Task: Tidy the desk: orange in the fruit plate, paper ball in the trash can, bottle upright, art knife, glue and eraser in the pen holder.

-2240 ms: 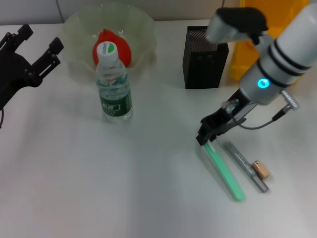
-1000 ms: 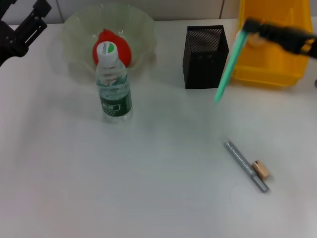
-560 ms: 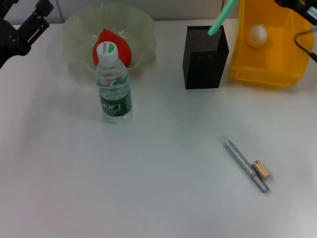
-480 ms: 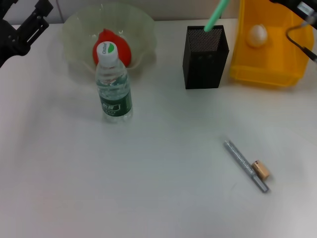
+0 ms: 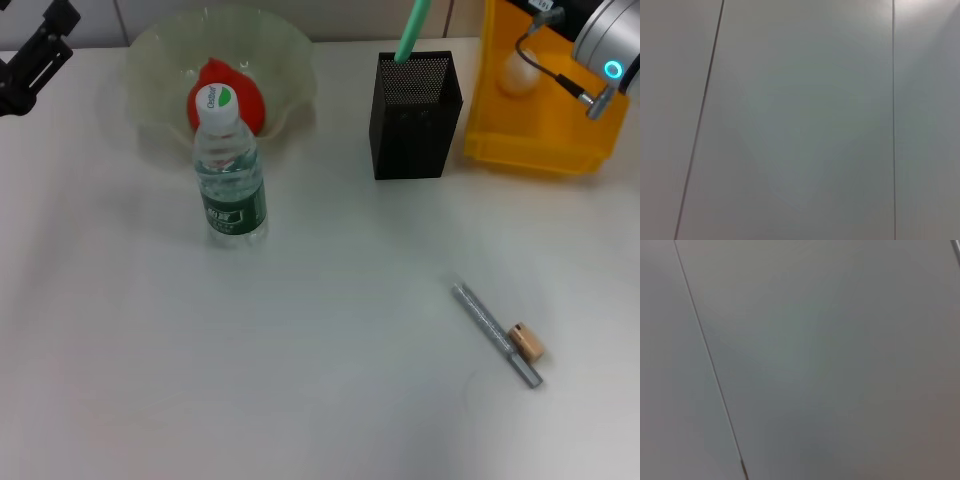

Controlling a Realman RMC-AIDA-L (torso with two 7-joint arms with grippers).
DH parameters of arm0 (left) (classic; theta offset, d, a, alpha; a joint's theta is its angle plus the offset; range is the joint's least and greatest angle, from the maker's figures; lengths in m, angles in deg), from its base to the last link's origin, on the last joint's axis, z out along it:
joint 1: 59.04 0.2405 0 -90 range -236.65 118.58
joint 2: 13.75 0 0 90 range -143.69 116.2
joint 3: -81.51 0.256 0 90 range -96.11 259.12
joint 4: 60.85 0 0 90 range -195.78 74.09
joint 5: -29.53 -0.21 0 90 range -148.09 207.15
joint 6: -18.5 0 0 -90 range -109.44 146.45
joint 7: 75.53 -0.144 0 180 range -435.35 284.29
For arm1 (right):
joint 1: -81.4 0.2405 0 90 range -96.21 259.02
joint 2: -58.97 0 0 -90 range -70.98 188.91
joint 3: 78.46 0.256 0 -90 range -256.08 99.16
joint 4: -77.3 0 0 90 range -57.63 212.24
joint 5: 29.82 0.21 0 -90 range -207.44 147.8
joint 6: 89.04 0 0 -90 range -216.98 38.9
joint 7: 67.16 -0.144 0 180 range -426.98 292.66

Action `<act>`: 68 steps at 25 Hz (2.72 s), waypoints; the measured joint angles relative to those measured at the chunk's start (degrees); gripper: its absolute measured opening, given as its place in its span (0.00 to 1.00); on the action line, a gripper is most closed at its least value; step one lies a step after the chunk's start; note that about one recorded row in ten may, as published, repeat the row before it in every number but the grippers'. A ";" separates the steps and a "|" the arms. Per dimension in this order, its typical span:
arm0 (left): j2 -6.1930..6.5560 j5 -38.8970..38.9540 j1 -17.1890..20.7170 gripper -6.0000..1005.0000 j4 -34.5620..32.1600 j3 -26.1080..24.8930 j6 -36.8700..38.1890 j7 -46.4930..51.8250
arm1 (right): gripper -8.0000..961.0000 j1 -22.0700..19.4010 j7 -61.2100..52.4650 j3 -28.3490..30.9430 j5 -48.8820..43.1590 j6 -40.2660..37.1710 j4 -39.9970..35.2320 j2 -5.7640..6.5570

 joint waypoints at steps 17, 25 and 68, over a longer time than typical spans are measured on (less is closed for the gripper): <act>-0.31 0.07 0.31 0.80 1.16 -0.02 -0.08 -0.13 | 0.20 -0.71 2.30 -2.74 -0.09 3.12 4.60 -0.27; -0.44 0.43 0.36 0.80 1.89 -0.02 0.29 0.53 | 0.24 -2.70 1.89 -5.17 0.07 1.00 4.06 -0.15; -0.55 0.48 -0.37 0.80 7.42 0.11 -5.99 -6.81 | 0.64 -2.00 -98.93 -31.69 -69.42 -41.11 -61.75 -0.07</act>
